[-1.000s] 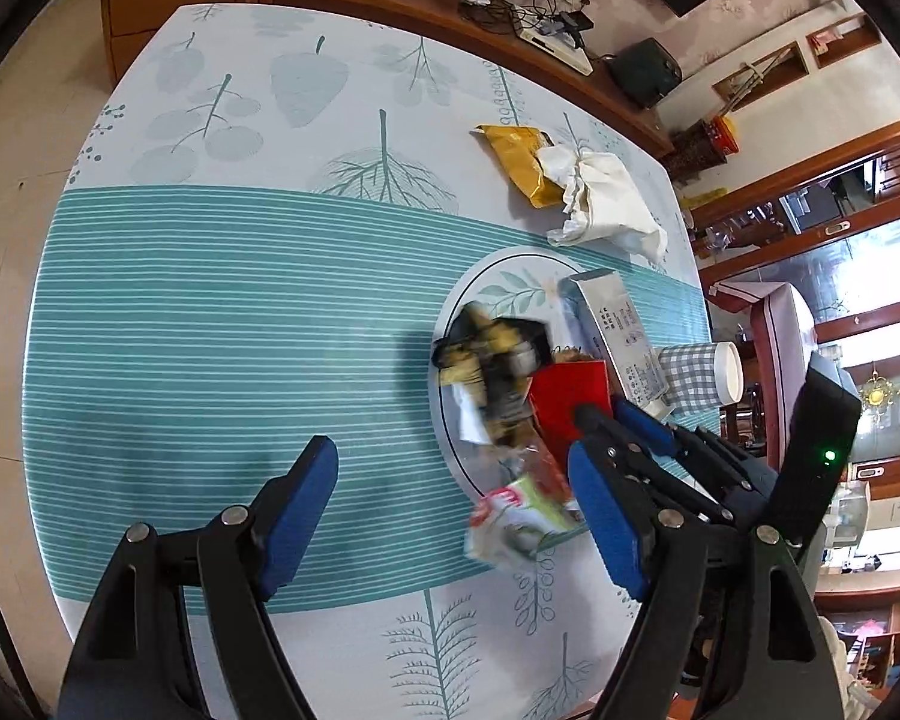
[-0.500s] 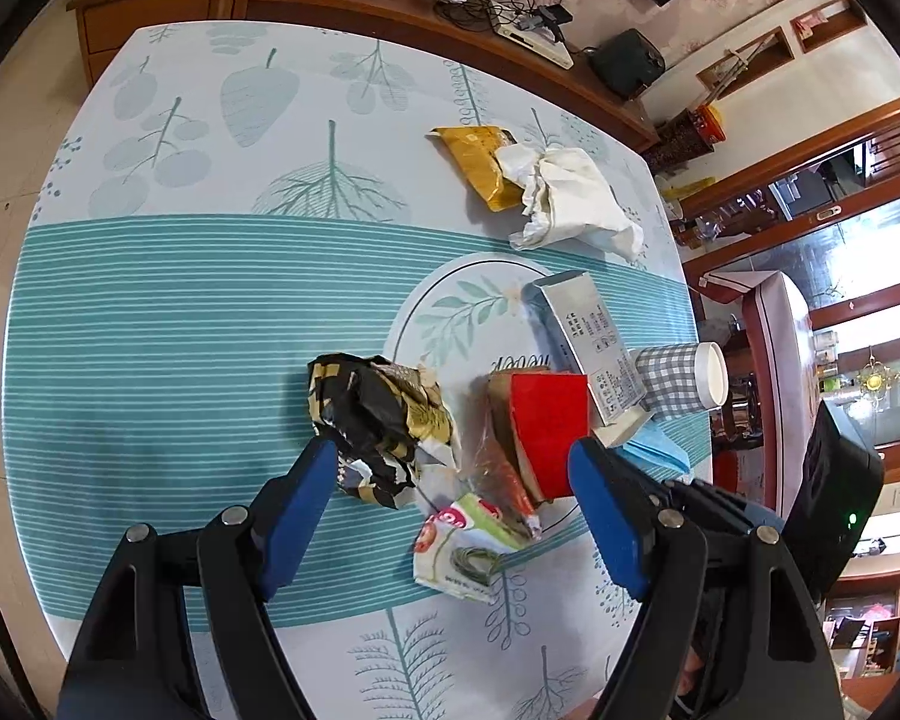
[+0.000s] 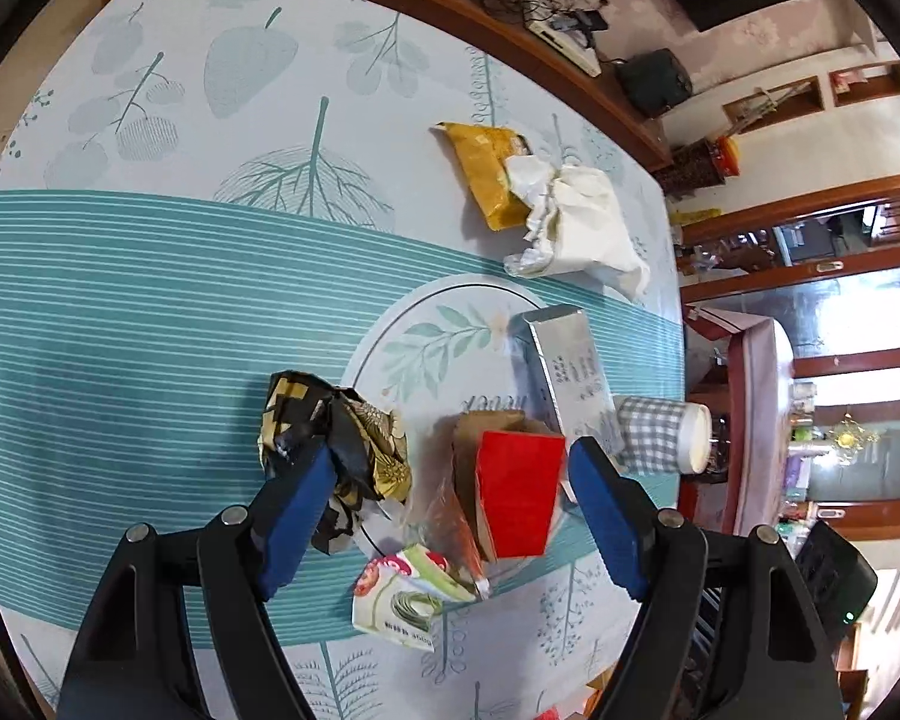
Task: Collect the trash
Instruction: 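Grasp the black-gold snack wrapper with the left tool while the right tool grasps the red box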
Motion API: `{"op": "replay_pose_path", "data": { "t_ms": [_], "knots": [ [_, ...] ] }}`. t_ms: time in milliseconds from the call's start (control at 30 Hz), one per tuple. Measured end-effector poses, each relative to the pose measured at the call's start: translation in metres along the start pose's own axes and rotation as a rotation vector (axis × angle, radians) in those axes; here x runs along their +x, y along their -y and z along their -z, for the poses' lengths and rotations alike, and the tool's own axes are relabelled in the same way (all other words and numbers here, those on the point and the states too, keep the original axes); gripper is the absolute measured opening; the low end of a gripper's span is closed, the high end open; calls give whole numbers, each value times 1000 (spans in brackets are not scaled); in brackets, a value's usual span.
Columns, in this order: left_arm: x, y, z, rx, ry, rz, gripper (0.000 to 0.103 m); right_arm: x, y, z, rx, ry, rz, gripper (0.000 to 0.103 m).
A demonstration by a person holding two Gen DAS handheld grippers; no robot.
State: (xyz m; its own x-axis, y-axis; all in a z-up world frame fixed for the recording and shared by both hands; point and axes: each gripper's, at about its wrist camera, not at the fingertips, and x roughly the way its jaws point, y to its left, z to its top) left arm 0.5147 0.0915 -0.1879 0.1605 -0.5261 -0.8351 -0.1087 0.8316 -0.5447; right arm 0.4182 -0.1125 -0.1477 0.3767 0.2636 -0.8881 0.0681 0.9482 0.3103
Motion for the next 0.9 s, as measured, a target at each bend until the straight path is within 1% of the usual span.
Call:
{"op": "replay_pose_path", "data": {
  "t_ms": [100,133,267,333,433,467,500,533,567,600,700,900],
  "knots": [
    [4,4,-3,14,16,-50,78,0,3,3,10,-11,-16,0],
    [4,5,-4,25,20,-78,78,1,2,3,7,-14,-23,0],
    [8,7,-3,71,22,-150,78,3,-6,3,-3,-17,-41,0],
    [7,7,0,98,29,-188,78,4,-11,3,-14,-11,-38,1],
    [5,3,4,115,35,-215,78,10,-21,1,-40,-18,-21,2],
    [3,1,4,113,36,-214,78,13,-25,0,-53,-19,-13,9],
    [2,-2,5,108,34,-212,78,16,-29,-1,-64,-18,-2,25],
    [1,-5,5,105,33,-211,78,19,-33,-2,-76,-18,7,36],
    [0,-7,5,106,36,-211,78,21,-35,-2,-83,-17,10,52],
    [-1,-9,5,113,39,-220,78,25,-39,-3,-90,-15,10,55],
    [-2,-15,7,126,31,-227,78,37,-48,-5,-105,-25,18,55],
    [9,-19,7,152,-13,-237,78,66,-56,-4,-139,-37,107,55]
  ]
}}
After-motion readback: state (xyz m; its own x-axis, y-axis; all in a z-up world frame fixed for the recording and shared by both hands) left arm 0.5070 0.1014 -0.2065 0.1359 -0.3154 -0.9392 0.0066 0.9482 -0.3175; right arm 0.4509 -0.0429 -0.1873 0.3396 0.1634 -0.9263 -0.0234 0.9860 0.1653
